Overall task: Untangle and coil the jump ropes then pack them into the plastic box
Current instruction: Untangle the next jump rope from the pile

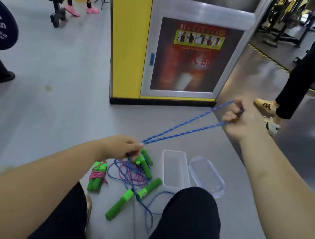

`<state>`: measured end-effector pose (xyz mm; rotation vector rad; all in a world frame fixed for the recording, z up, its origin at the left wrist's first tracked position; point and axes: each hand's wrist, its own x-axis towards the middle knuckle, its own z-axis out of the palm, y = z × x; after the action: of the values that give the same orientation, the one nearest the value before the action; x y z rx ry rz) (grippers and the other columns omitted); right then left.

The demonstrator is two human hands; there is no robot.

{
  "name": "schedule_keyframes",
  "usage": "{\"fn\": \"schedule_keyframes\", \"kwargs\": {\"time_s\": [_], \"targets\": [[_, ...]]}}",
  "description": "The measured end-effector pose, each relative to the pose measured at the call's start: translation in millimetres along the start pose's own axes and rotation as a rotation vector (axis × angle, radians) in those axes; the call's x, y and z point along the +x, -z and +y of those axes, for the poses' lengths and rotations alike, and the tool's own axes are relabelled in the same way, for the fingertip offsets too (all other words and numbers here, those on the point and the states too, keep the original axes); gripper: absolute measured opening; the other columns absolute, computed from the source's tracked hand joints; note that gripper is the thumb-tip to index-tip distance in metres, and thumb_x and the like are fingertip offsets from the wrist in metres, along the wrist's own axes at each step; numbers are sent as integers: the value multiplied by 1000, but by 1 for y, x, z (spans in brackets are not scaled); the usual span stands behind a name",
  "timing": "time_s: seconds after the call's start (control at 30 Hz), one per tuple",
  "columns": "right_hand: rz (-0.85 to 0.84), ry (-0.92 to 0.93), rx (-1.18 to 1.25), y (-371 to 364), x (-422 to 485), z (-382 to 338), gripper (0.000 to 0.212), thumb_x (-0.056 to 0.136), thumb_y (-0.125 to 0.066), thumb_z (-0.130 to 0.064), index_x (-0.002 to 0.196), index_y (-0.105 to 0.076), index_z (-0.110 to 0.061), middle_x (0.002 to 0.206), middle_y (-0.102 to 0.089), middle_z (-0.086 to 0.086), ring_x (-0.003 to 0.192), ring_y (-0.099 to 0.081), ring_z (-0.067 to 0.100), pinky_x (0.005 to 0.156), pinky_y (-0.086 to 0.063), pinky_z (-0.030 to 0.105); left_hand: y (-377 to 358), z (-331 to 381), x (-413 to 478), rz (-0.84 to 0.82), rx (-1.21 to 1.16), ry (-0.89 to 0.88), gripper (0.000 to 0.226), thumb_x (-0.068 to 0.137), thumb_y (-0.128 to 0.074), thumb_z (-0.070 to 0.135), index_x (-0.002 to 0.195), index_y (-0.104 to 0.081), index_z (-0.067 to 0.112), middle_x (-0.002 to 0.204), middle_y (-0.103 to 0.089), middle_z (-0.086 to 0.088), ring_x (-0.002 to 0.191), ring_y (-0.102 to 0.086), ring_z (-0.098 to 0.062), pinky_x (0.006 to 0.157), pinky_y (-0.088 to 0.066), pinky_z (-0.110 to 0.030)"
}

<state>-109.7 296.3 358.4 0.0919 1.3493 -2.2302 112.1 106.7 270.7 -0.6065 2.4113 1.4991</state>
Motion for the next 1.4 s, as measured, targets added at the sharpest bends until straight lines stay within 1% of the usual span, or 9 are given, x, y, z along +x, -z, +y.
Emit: {"fn": "schedule_keyframes", "kwargs": {"time_s": [0.17,0.27,0.43,0.77,0.9,0.97,1.07,1.23,1.4], "targets": [[92,-186,-954,52,3,47,49,91,-57,-27,133,-44,-5,127,-51,10,103,-55,26,95,-46,38,19,18,-1,117,2,-50,38,100,-38,34,72,-53,15,57,-44,4,45,-34,-8,51,-31,-22],[-382,47,-1410,18,-27,69,79,83,-68,-28,147,-23,-17,152,-22,-2,138,-25,15,112,-24,30,8,55,6,72,97,-151,37,99,-41,36,71,-58,19,54,-45,6,44,-35,-8,47,-32,-20],[-784,148,-1141,-34,-59,87,1,89,-60,-14,89,-59,-13,68,-56,1,61,-54,8,69,-47,18,5,91,7,167,138,-250,43,95,-47,39,58,-50,18,45,-45,5,37,-34,-7,42,-31,-18],[-136,62,-151,-7,-10,20,31,97,-36,-15,67,-42,-19,37,-23,-10,30,-16,3,33,-13,13,14,-8,-22,79,177,28,40,94,-46,47,65,-48,19,60,-45,3,55,-39,-14,61,-38,-27],[-8,4,-532,18,4,25,10,95,-49,-20,91,-55,-14,76,-52,4,45,-44,7,50,-41,20,18,4,-21,184,0,3,41,98,-40,40,68,-47,13,57,-44,2,48,-35,-12,55,-35,-25],[-70,-38,-926,23,-1,42,52,87,-64,-27,129,-44,-4,117,-46,4,93,-54,16,86,-46,31,16,29,-19,231,-31,-79,42,100,-36,37,67,-47,13,50,-43,6,41,-33,-9,49,-32,-21],[-355,91,-1322,8,-27,70,97,77,-74,-30,150,-12,-15,152,-15,-1,141,-14,12,115,-17,32,7,66,-15,207,-99,-202,40,101,-35,33,67,-47,14,44,-42,9,36,-30,-6,42,-28,-17],[-733,224,-1216,-34,-63,94,26,82,-62,-1,99,-58,-20,91,-60,-8,74,-57,-13,73,-44,6,-6,89,-11,164,16,-277,43,99,-39,35,62,-50,16,44,-45,7,35,-31,-5,39,-28,-16],[-514,178,-982,-37,-55,76,30,93,-39,-4,71,-54,-19,48,-33,-6,41,-28,7,40,-26,18,9,57,-22,147,86,-175,41,94,-46,46,64,-47,19,52,-46,8,45,-35,-9,47,-32,-19]]}}
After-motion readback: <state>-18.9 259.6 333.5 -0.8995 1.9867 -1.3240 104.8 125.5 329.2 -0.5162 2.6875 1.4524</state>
